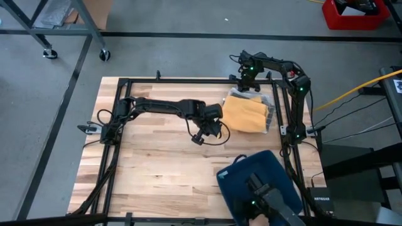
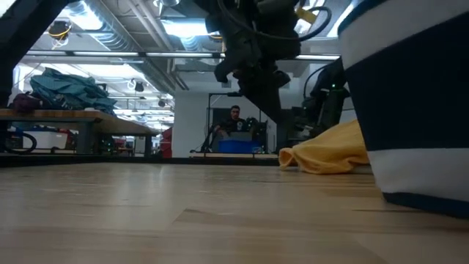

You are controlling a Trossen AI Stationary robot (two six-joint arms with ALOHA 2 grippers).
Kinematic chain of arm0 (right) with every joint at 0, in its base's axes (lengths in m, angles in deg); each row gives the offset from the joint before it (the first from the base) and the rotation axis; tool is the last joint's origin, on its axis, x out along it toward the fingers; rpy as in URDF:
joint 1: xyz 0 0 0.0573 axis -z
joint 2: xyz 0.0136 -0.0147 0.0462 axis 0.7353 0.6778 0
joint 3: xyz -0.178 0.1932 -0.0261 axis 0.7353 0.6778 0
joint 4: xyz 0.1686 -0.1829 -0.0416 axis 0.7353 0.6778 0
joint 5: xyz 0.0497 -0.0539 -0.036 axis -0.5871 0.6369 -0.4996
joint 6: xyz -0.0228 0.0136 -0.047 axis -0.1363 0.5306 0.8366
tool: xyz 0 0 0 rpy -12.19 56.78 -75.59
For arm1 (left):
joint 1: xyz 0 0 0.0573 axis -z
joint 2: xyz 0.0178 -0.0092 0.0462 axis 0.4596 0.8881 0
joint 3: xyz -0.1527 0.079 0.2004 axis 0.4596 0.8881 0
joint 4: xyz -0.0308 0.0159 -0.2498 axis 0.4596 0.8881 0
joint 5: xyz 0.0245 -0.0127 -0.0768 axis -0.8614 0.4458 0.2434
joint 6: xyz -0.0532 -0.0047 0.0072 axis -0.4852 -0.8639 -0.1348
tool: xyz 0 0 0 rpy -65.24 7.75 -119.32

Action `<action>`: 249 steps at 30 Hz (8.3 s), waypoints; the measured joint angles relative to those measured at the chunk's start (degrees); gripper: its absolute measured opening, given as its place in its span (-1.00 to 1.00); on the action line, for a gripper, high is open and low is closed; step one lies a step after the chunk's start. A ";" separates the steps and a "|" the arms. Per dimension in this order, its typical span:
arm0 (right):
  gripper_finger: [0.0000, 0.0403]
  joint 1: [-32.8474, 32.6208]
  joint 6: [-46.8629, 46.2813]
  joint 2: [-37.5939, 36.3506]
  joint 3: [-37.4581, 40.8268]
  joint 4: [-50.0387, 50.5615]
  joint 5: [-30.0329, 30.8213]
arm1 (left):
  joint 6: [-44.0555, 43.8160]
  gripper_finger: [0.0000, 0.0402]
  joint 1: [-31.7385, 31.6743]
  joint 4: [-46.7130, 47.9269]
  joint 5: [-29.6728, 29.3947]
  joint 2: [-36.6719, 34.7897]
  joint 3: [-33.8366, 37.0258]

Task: Fold towel
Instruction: Adjust the stack of towels, then adjust the blue bin, then put the stack of towels into the blue bin

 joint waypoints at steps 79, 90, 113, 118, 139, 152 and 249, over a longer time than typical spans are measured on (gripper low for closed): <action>-0.97 -44.09 6.07 -28.76 -24.31 33.06 11.38 | 2.97 -0.99 -8.05 16.92 9.60 -9.31 -0.07; -0.97 -72.03 -29.69 -37.18 -10.47 31.52 14.49 | 4.34 -0.99 -12.15 6.08 18.91 -9.31 -0.04; -0.97 -95.70 -42.43 -21.27 -6.32 4.33 21.00 | 1.52 -0.99 -16.37 -19.51 28.42 -3.48 0.00; -0.97 -95.48 -44.13 -17.87 -6.29 4.56 19.24 | 1.75 -0.99 -18.38 -19.43 30.68 -3.48 0.00; -0.97 -95.53 -55.21 -16.28 6.14 28.12 7.73 | 10.53 -0.99 -20.24 -19.34 30.95 -3.45 0.00; -0.97 -104.67 -61.14 -24.08 15.01 30.08 -0.21 | 15.26 -0.99 -20.42 -20.23 40.80 -3.45 0.00; -0.97 -85.59 -39.02 -38.95 4.31 7.47 60.82 | -9.03 -1.00 -15.62 28.86 3.67 -28.68 0.00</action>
